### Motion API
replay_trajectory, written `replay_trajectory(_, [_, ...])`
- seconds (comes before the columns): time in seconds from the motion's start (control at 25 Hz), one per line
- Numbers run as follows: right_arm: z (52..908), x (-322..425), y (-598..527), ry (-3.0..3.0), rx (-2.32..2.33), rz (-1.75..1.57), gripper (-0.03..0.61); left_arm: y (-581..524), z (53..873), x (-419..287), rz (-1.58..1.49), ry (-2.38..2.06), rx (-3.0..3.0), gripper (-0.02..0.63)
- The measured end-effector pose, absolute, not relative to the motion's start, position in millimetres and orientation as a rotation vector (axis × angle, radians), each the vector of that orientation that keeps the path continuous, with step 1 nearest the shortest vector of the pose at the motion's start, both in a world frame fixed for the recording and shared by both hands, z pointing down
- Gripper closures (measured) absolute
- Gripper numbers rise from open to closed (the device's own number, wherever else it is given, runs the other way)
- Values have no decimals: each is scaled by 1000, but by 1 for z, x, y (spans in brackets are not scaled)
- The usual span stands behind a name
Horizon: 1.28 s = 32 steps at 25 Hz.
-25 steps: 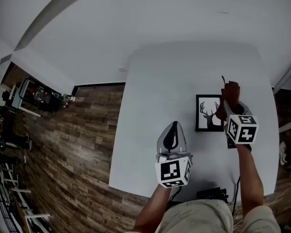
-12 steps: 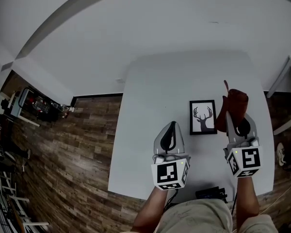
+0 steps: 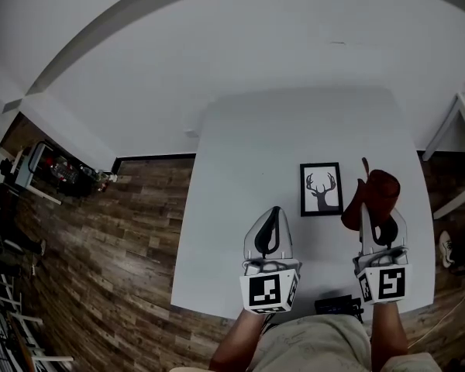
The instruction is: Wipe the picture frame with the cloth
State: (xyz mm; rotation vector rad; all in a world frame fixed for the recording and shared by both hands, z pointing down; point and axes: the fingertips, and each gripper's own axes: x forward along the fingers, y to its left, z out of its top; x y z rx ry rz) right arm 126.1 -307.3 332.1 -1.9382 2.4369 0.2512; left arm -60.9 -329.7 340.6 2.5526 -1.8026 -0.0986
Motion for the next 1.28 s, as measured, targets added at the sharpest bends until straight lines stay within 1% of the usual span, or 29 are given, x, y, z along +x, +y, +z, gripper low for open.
replay_trajectory(0.28, [335,121,-305,2458,-1928,263,477,-329,338,-67,-112,-1830,2559,613])
replay_trajectory(1.28, [337,133,-309,2433,-1950,238,480,-326,332,-57,-116,-1858,2569,613])
